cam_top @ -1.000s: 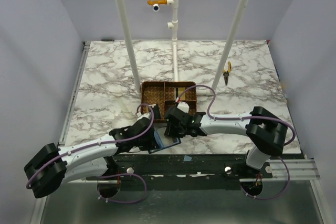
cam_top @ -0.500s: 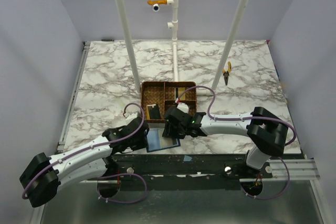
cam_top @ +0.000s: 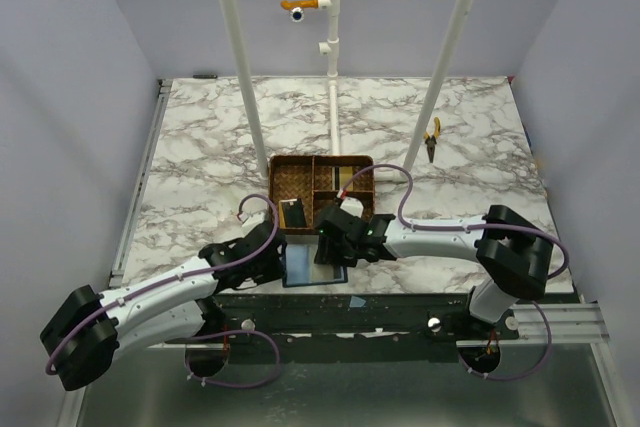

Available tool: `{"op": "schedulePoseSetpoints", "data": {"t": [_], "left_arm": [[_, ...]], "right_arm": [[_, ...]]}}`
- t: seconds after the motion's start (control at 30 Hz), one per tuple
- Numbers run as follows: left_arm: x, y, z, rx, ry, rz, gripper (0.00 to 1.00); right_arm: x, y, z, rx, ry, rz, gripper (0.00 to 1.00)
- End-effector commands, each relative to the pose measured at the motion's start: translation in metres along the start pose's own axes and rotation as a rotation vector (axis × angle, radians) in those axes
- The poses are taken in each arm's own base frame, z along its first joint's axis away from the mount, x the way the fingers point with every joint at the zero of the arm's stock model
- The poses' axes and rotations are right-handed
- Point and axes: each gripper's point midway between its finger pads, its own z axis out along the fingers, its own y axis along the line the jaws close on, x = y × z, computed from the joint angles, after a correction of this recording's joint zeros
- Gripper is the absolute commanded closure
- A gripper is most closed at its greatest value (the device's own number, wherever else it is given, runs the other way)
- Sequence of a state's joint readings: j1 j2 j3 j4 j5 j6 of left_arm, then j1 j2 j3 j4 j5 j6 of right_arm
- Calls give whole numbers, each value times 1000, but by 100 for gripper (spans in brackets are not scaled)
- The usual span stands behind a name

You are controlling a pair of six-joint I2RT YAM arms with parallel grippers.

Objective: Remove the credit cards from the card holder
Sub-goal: Remove the credit card from the card holder.

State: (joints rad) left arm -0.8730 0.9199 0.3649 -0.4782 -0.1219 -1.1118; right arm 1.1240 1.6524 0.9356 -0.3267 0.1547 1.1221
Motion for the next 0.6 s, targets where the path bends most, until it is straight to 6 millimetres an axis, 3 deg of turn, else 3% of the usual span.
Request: {"op": "schedulePoseSetpoints", "data": {"t": [0.0, 0.37, 0.57], "left_arm": [[10, 18, 6, -57, 29, 17, 100], [11, 18, 7, -56, 35, 25, 100], [12, 17, 7, -47, 39, 25, 100]], "right_arm": [[8, -37, -3, 143, 1, -23, 48], [5, -42, -7, 160, -14, -15, 47], [6, -33, -6, 119, -7, -21, 45]]}}
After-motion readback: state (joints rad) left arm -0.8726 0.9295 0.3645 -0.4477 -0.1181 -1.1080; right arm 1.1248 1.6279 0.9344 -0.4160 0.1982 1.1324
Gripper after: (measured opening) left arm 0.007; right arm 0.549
